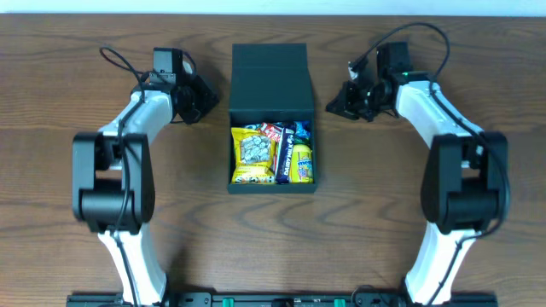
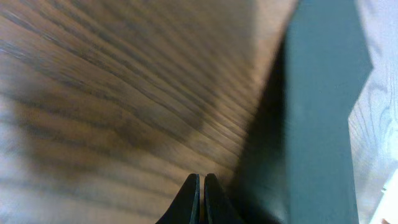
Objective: Pack container
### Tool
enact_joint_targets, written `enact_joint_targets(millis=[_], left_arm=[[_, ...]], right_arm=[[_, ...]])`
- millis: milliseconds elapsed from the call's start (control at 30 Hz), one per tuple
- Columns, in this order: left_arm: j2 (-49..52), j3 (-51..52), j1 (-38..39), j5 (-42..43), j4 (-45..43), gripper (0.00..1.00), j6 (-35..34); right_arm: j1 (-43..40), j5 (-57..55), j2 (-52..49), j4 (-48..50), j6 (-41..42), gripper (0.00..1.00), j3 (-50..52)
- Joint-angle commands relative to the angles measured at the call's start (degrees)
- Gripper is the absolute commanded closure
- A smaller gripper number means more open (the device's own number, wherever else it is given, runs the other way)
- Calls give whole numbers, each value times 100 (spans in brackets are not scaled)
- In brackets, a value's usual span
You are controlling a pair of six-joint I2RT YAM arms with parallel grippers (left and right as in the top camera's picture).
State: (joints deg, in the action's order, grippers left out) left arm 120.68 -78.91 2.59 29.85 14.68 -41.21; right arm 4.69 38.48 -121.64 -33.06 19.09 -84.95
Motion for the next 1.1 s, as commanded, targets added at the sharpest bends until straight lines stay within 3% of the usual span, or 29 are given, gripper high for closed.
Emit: enact_joint_targets(millis=[0,533,767,1067], left_arm=[[402,-391,-9,730,-13,94,-278],[992,-1123,203,1091,-17,94,-396],[990,-1449,107,1530,-35,94,151],[986,-2221,107,2028,179,94,763]], right_arm=[[2,798,-295,195,369,99,-13],[356,1762,-979,1902,1211,99,-17],[210,2500,-977,2968,1189,98,-55],[50,2955,-920,2992,1043,98,-636]])
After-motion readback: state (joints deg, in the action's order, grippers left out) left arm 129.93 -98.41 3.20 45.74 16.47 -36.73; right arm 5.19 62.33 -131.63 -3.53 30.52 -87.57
